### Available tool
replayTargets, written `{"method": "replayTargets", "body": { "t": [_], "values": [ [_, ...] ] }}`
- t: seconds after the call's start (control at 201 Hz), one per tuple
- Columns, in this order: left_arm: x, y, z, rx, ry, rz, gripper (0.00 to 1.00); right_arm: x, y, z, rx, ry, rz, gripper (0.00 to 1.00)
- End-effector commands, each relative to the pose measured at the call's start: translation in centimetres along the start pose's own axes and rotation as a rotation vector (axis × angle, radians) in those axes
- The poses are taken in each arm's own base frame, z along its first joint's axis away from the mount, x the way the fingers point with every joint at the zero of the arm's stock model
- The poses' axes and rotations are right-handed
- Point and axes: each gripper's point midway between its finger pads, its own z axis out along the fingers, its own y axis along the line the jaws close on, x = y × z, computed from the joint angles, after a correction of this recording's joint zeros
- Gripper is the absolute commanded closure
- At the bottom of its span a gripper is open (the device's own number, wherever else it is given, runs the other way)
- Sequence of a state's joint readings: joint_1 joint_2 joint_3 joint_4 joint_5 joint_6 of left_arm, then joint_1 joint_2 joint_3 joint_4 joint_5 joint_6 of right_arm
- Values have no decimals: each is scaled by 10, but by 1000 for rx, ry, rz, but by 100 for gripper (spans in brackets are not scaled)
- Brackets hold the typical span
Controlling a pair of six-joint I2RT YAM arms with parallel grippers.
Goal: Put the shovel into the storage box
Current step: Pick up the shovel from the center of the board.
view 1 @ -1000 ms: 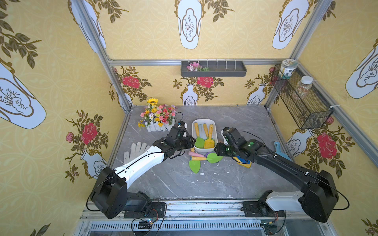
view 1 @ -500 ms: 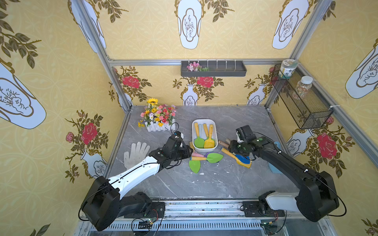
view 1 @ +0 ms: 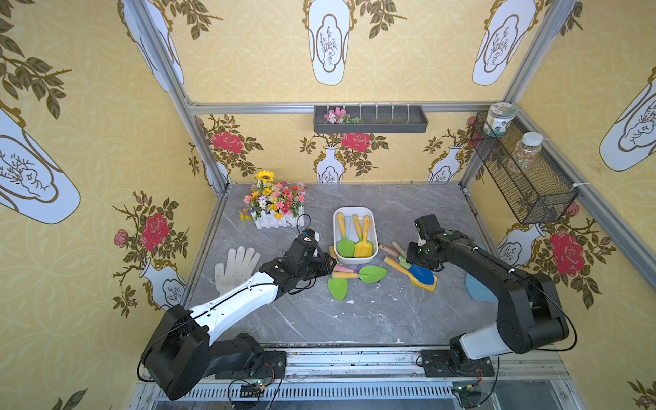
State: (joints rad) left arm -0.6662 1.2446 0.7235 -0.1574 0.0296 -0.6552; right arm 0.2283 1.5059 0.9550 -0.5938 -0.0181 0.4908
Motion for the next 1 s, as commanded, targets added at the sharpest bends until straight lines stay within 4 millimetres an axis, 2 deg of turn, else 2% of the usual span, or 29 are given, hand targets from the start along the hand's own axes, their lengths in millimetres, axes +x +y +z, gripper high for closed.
{"method": "replayTargets", "body": {
  "t": [0.0, 0.339, 0.787, 0.997],
  "values": [
    [1, 1, 0, 6, -6, 2, 60, -15, 1, 4, 21, -37, -35, 52],
    [3, 5, 0, -8, -6, 3, 60, -27, 4, 26, 60, -7, -93, 55],
    [3, 7, 0, -15, -7, 0, 60, -24, 3, 49, 73, 38, -118, 58],
    [2, 7, -1, -18, -11, -2, 60, -23, 4, 57, 71, 56, -128, 64]
  ]
}}
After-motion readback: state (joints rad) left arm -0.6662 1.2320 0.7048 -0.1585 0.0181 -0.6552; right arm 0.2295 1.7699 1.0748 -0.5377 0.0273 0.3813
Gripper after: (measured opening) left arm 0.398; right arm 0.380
